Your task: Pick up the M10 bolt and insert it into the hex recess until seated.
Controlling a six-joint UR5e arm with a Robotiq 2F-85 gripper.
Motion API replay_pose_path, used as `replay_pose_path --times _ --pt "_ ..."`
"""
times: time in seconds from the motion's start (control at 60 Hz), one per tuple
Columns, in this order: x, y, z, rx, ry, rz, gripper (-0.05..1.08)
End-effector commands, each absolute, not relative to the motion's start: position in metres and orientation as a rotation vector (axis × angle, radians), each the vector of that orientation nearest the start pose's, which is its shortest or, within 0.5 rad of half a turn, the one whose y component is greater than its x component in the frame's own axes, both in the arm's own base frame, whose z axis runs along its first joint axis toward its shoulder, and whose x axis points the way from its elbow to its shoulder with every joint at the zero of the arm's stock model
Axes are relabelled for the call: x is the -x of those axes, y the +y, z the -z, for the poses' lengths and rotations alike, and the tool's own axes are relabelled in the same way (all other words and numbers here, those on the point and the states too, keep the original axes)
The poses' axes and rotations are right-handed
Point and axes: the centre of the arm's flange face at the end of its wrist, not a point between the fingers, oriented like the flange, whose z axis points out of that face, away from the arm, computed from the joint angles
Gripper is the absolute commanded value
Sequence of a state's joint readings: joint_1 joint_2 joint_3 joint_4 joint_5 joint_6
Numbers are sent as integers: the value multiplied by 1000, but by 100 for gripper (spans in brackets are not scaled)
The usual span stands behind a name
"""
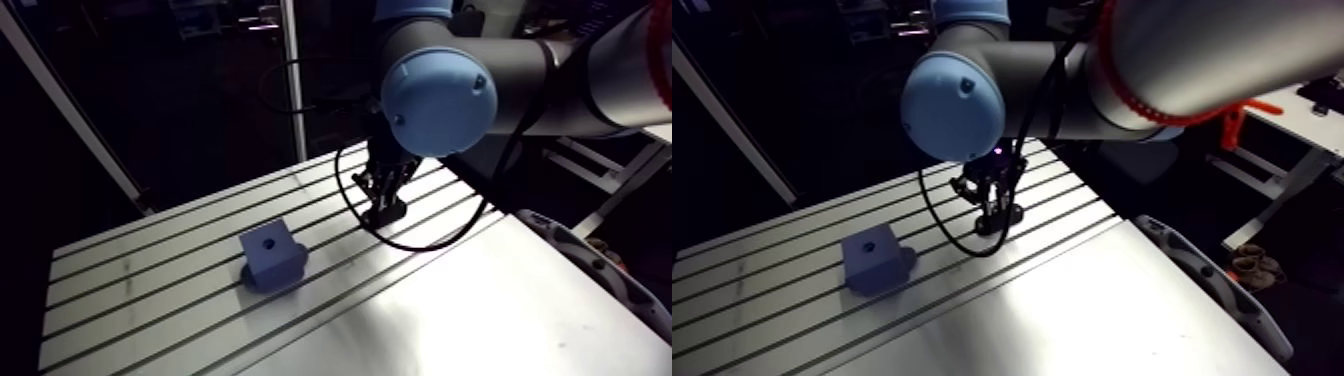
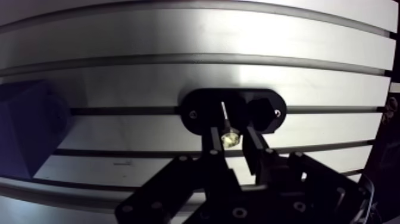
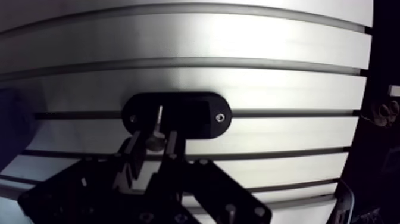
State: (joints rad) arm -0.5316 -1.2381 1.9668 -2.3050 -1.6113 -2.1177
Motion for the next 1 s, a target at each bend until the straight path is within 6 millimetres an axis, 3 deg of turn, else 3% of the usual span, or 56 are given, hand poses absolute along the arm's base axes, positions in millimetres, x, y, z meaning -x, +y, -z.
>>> replay_pose_path --times 0.017,1.0 --pt "524 157 -205 27 3126 -57 68" --pt "525 157 -204 29 3123 -58 70"
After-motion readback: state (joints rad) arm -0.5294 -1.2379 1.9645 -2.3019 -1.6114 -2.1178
